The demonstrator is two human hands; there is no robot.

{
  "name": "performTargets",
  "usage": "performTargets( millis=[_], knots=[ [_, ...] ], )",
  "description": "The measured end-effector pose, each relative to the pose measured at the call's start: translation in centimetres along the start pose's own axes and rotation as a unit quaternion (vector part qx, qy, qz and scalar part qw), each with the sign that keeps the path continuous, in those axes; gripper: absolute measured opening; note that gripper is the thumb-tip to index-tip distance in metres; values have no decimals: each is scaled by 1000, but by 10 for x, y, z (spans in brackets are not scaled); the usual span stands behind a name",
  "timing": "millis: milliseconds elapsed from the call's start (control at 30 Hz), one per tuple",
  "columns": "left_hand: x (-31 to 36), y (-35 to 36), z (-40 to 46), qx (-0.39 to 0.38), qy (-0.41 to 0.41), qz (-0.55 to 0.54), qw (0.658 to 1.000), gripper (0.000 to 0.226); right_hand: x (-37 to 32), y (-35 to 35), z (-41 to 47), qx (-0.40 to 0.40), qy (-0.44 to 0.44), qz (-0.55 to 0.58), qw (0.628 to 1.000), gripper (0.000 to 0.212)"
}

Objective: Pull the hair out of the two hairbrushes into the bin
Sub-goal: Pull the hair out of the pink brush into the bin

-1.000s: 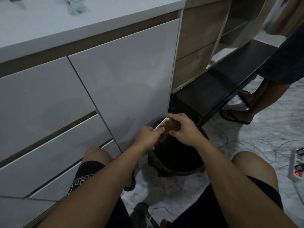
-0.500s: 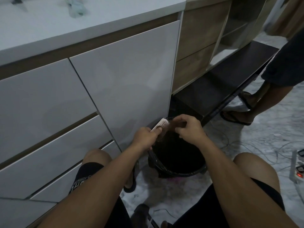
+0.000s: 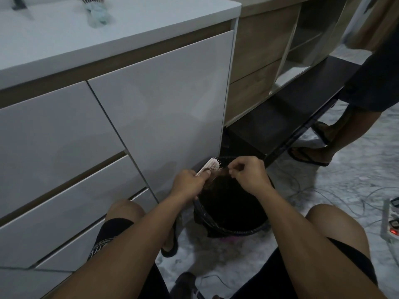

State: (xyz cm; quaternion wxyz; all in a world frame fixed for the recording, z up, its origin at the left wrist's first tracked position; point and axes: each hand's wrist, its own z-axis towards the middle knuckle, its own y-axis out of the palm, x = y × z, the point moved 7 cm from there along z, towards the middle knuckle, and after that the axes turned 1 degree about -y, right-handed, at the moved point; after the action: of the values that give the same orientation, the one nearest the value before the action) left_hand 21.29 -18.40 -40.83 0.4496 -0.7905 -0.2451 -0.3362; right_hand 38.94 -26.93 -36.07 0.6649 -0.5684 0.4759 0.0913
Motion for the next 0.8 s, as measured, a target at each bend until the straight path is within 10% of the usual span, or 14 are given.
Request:
performTargets(
  millis=[200,567,800],
  knots=[
    [10,2,-1,-7,3,-12,1000,47,-10,16,-6,-57,-81,-31,995,41],
    [26,-13,-1,44,26,30,998,55,-11,2,-8,14,-92,-213,973,5],
    [34,-8,-5,21,31,35,999,51,-9,5,-9,-13,-69,-86,994,16]
  ],
)
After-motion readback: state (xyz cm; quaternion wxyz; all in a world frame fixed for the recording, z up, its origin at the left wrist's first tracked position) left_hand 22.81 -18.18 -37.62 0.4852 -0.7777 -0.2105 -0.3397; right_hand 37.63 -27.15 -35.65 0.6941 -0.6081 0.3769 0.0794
